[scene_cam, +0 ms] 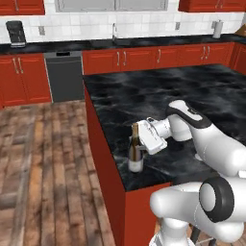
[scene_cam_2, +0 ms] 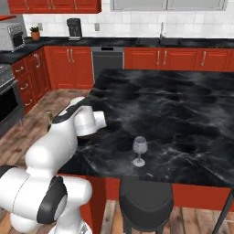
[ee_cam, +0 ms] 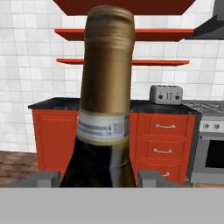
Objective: There is a wine glass and glass cup on the dining counter. Place the wine bottle next to the wine glass and the juice bottle next to the glass cup.
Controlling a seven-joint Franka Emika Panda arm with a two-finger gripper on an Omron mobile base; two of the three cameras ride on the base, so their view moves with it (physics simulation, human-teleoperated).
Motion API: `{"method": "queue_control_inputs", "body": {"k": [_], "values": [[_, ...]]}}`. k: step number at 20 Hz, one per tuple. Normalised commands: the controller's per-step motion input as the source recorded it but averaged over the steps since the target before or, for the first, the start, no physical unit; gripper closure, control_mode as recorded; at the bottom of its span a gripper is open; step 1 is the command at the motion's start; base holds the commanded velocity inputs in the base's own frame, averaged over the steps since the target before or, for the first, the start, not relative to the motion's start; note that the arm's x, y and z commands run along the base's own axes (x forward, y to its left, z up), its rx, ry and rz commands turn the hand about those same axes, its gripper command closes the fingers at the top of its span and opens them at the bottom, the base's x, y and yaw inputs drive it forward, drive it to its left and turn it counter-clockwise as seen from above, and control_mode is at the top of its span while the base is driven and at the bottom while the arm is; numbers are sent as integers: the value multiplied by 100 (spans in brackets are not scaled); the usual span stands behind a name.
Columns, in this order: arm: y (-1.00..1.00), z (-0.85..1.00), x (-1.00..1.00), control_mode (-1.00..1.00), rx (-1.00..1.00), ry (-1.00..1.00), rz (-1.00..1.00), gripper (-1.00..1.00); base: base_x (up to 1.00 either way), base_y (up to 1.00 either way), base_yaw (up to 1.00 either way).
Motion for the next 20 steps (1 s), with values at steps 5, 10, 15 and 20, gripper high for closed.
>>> {"method": "queue_control_inputs", "body": {"k": [5, 10, 15, 20], "values": [[0, 0, 0, 100, 0, 0, 0, 100, 51, 31, -45], [0, 0, 0, 100, 0, 0, 0, 100, 42, 27, -29], [0, 0, 0, 100, 0, 0, 0, 100, 8, 5, -5], [0, 0, 0, 100, 0, 0, 0, 100, 0, 0, 0]]}}
